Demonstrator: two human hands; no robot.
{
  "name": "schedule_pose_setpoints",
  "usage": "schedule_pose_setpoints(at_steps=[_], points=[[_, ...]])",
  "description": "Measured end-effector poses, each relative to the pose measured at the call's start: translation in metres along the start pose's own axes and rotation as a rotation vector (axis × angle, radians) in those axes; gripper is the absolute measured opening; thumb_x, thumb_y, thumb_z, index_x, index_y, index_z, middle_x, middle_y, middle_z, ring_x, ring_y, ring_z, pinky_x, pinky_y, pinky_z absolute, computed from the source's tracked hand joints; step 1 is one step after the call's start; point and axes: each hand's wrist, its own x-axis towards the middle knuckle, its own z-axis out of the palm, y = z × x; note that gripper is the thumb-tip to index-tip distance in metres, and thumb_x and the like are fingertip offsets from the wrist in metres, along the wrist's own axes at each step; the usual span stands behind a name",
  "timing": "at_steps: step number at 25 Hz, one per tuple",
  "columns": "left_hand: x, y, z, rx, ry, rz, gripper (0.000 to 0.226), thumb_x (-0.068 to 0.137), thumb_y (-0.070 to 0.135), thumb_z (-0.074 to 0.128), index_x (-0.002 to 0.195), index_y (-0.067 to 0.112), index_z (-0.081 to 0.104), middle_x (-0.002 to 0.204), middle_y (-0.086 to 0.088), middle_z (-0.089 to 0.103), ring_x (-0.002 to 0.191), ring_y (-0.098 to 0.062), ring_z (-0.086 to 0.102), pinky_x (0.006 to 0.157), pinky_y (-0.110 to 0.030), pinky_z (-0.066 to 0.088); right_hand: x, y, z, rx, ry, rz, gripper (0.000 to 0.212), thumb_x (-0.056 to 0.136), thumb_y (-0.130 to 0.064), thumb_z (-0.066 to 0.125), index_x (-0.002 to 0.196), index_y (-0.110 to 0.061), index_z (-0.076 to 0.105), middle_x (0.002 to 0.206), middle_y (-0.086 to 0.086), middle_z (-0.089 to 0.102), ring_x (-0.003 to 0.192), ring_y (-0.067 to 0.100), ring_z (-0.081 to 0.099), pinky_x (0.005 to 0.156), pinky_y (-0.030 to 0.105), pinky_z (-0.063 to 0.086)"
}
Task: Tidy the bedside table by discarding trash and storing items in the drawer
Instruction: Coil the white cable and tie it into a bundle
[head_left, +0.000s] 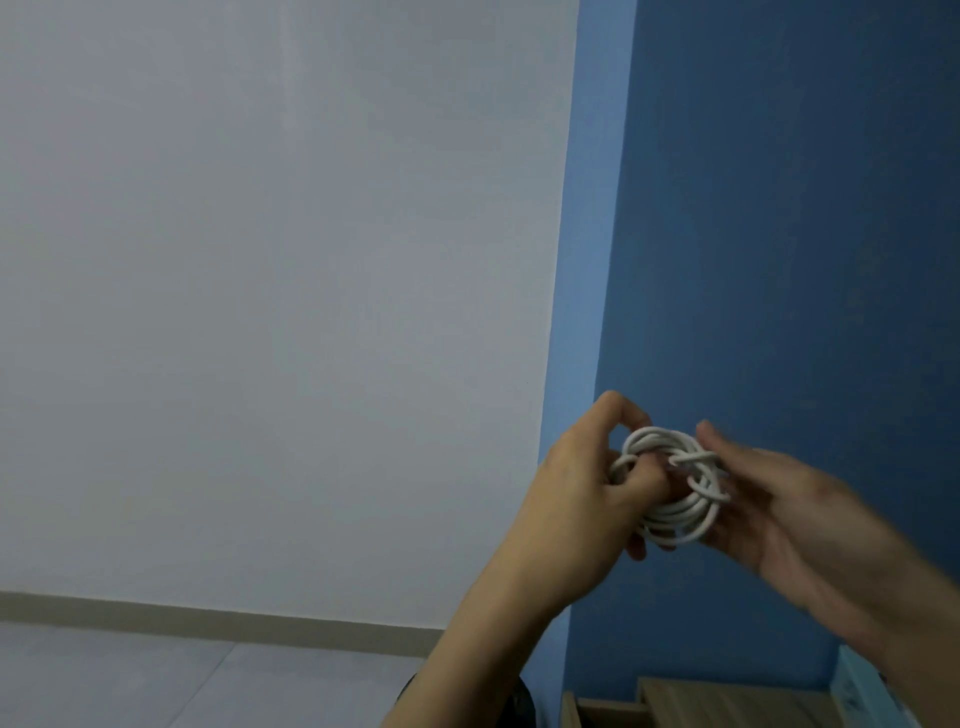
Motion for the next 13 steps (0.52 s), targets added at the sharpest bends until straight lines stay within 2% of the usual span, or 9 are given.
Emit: schedule_pose_setpoints(at_steps=[2, 4, 5, 7, 8, 9, 11, 13], points=[[0.001, -0.004, -0.001, -0.052, 0.005, -0.014, 0.004, 0.092, 0.009, 0.049, 0.091, 0.005, 0.047, 0.059, -0.005, 0.06, 0.045, -0.018, 0.058, 0.037, -0.024, 0.044, 0.005, 0.003, -0.007, 0.02, -0.104, 0.048, 0.064, 0.051, -0.04, 0.081, 0.101, 0.0, 0.07, 0.106, 0.024, 0.068, 0.084, 0.026, 0.066, 0.07, 0.026, 0.058], [0.003, -0.007, -0.003, -0.093, 0.017, -0.029, 0.008, 0.091, 0.01, 0.051, 0.092, 0.003, 0.047, 0.062, -0.011, 0.062, 0.051, -0.029, 0.059, 0.04, -0.026, 0.043, 0.007, 0.005, -0.006, -0.049, -0.156, 0.016, 0.058, 0.057, -0.03, 0.079, 0.107, -0.003, 0.067, 0.111, 0.026, 0.066, 0.088, 0.03, 0.063, 0.076, 0.028, 0.057], [0.003, -0.007, -0.003, -0.106, 0.02, -0.033, 0.011, 0.091, 0.011, 0.052, 0.093, 0.001, 0.048, 0.063, -0.013, 0.062, 0.051, -0.031, 0.058, 0.041, -0.027, 0.042, 0.007, 0.007, -0.005, -0.101, -0.128, -0.031, 0.047, 0.062, -0.025, 0.077, 0.104, -0.005, 0.068, 0.105, 0.024, 0.069, 0.084, 0.03, 0.064, 0.072, 0.027, 0.057], [0.004, -0.007, -0.001, -0.137, 0.023, -0.035, 0.015, 0.091, 0.012, 0.052, 0.096, -0.001, 0.05, 0.062, -0.012, 0.061, 0.051, -0.03, 0.056, 0.041, -0.026, 0.04, 0.009, 0.012, -0.002, -0.28, 0.035, -0.19, 0.015, 0.074, -0.011, 0.07, 0.089, -0.011, 0.072, 0.079, 0.014, 0.072, 0.067, 0.021, 0.064, 0.059, 0.022, 0.053], [0.004, -0.008, 0.0, -0.153, 0.033, -0.038, 0.015, 0.093, 0.011, 0.051, 0.098, -0.003, 0.051, 0.06, -0.009, 0.059, 0.049, -0.028, 0.055, 0.04, -0.025, 0.039, 0.01, 0.014, -0.003, -0.417, 0.121, -0.29, 0.014, 0.078, -0.005, 0.064, 0.081, -0.017, 0.072, 0.07, 0.009, 0.07, 0.06, 0.014, 0.061, 0.056, 0.019, 0.05], [0.003, -0.008, 0.001, -0.165, 0.05, -0.038, 0.015, 0.094, 0.011, 0.049, 0.098, -0.003, 0.051, 0.057, -0.006, 0.057, 0.046, -0.024, 0.053, 0.039, -0.025, 0.039, 0.011, 0.015, -0.003, -0.586, 0.195, -0.381, 0.022, 0.081, -0.003, 0.061, 0.075, -0.022, 0.07, 0.064, 0.002, 0.068, 0.055, 0.007, 0.056, 0.053, 0.016, 0.045], [0.001, -0.009, 0.003, -0.179, 0.076, -0.029, 0.015, 0.095, 0.011, 0.047, 0.097, -0.004, 0.051, 0.055, 0.0, 0.052, 0.041, -0.014, 0.051, 0.038, -0.024, 0.039, 0.011, 0.014, -0.004, -0.875, 0.292, -0.551, 0.02, 0.081, -0.013, 0.058, 0.066, -0.026, 0.061, 0.06, -0.015, 0.062, 0.052, 0.0, 0.05, 0.05, 0.007, 0.037], [-0.002, -0.009, 0.003, -0.192, 0.084, -0.018, 0.014, 0.096, 0.011, 0.046, 0.094, -0.002, 0.05, 0.054, 0.002, 0.048, 0.04, -0.009, 0.051, 0.038, -0.023, 0.038, 0.009, 0.01, -0.005, -1.047, 0.312, -0.663, 0.014, 0.077, -0.026, 0.05, 0.064, -0.029, 0.053, 0.064, -0.026, 0.058, 0.053, -0.007, 0.049, 0.05, 0.003, 0.033]])
